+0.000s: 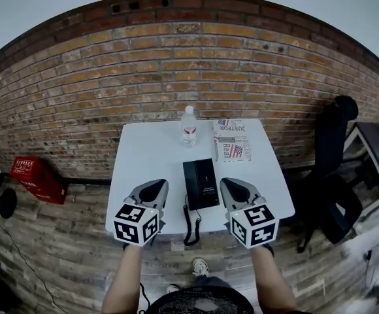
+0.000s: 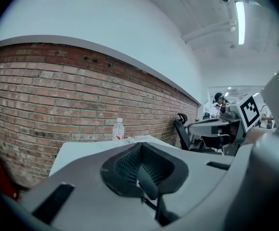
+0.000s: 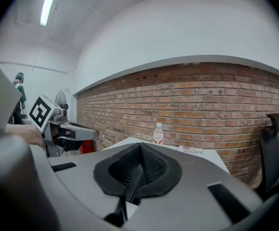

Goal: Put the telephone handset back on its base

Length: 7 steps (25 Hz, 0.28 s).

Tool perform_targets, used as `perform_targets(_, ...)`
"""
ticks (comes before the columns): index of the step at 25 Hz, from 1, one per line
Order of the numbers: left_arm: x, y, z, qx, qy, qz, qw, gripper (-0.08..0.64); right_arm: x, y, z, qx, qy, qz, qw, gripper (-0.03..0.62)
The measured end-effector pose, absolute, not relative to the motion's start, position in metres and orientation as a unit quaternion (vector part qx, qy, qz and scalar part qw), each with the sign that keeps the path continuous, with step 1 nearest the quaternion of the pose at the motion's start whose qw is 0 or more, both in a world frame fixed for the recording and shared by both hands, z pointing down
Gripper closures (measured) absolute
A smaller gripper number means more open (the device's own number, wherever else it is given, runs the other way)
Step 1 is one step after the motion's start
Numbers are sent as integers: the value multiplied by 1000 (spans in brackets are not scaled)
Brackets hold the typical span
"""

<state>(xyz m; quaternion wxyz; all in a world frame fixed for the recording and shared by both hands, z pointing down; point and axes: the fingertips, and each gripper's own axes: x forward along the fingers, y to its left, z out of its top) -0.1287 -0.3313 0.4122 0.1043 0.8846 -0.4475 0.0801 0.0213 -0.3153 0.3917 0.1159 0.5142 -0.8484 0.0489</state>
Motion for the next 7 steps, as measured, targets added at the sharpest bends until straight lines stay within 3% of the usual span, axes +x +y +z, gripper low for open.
perform_targets(7,-130,-329,410,885,-447,81,105,552,19,-311,389,515,-848,49,117,591)
